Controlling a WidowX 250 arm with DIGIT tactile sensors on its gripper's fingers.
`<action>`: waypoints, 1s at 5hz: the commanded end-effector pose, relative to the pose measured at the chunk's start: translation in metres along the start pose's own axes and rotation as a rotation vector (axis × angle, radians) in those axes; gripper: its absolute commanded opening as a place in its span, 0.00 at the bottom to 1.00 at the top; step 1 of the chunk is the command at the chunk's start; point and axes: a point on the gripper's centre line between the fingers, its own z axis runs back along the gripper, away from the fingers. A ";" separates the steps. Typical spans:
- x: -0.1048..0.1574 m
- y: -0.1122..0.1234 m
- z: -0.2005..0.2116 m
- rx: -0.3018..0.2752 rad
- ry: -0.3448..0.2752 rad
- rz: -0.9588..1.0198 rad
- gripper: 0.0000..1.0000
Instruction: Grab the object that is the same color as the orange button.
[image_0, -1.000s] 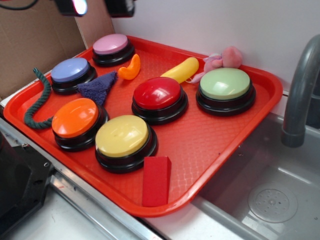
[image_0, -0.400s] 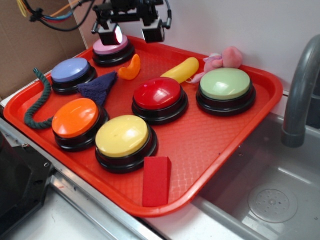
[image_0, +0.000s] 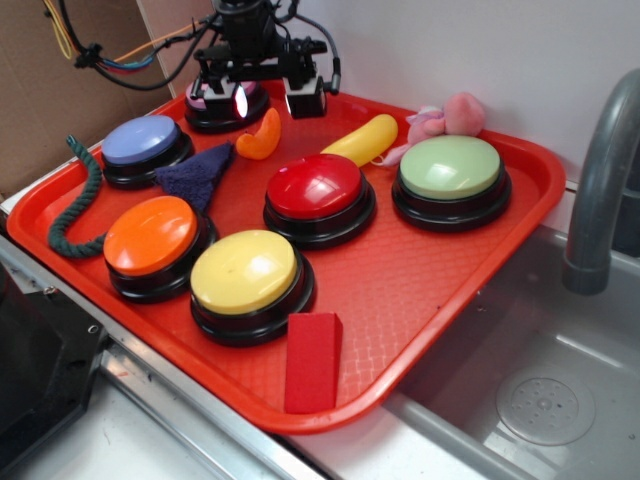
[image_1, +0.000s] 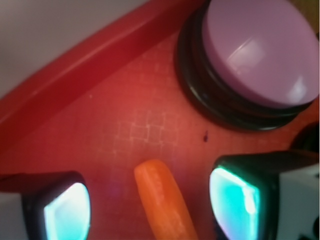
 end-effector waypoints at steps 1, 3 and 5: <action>-0.001 0.006 -0.009 -0.019 -0.001 -0.014 0.67; 0.002 0.007 -0.001 -0.043 -0.032 0.008 0.00; 0.009 -0.003 0.049 -0.067 -0.095 -0.041 0.00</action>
